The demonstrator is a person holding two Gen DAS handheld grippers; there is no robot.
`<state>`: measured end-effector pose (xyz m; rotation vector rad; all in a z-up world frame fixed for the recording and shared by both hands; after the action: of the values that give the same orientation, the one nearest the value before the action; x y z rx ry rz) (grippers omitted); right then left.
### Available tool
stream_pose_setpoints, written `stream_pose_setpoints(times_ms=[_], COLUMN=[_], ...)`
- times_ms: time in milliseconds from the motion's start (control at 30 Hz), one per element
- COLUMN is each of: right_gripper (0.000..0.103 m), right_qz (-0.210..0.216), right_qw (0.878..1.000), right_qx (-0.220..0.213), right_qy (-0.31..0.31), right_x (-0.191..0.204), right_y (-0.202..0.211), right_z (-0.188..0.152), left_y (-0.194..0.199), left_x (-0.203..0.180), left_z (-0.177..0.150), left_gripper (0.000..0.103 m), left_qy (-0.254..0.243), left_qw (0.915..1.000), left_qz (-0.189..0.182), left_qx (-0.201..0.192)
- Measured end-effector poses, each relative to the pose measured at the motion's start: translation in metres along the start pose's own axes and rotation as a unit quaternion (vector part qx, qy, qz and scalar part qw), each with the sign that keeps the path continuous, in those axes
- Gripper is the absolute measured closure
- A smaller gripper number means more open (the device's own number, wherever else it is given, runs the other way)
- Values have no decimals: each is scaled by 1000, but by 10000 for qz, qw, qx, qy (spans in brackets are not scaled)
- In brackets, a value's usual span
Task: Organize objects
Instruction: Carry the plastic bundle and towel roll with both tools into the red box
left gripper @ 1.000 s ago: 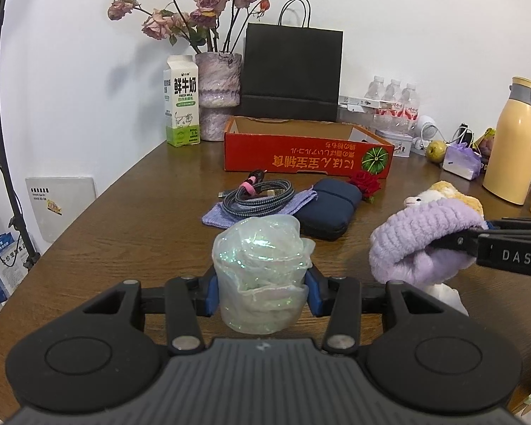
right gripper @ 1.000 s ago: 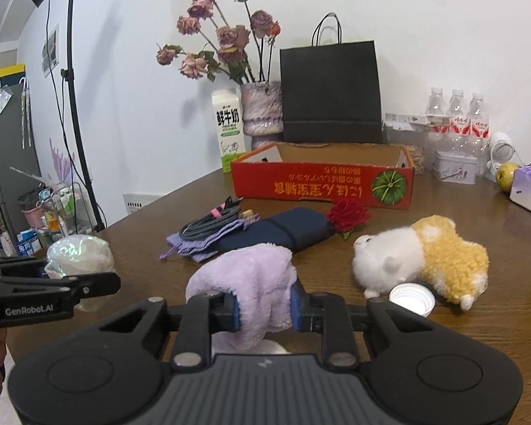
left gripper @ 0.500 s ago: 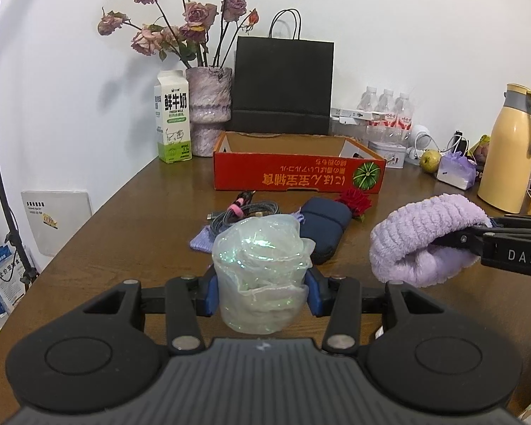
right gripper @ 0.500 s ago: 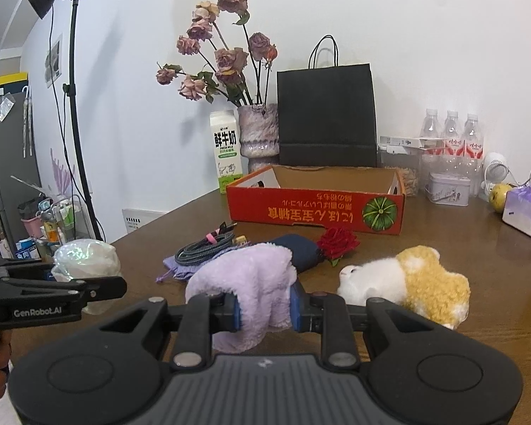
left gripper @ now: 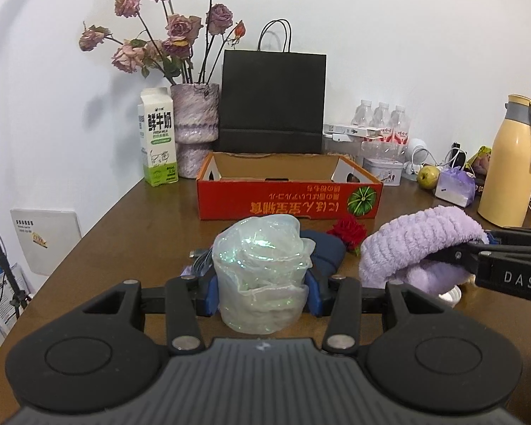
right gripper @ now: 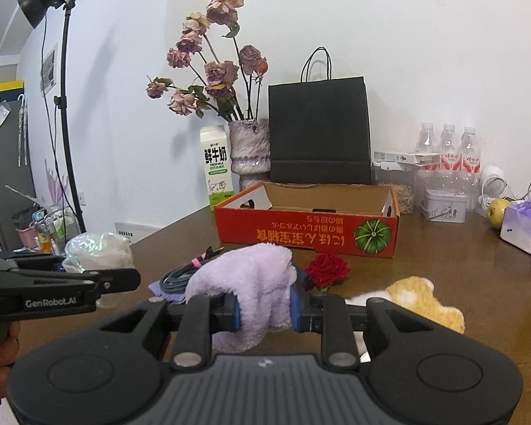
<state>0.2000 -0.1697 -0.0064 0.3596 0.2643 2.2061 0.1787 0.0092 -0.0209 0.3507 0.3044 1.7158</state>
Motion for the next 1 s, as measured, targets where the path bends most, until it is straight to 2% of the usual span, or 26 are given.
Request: stream_pose_setpoints(times_ms=[433,1000], right_gripper=[80,79], right_qz=[-118,-260], right_qw=[9997,9994], right_qx=[-213,-156], right_qy=[49,172], right_x=[-24,-45], right_y=[-26,-62], right_z=[32,61], left_y=[-40,-84], left_x=[-13,-25], left_z=[33,70], left_gripper=[57,57], left_qy=[9,118], left_qw=[10000,9998], left_qz=[-1,54], left_qx=[-82,-122])
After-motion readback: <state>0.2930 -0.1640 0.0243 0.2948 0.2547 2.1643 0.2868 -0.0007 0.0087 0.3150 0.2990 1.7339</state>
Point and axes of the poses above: each gripper's, at about its wrist camera, not at the fingertips, and y roughly against the way its jaws point, x to its left, z to its top, the point moved 4 cm from there along -y, roughly the way its jaws point, and after that the axes turned 12 degrees about z, right-handed, at the moved point
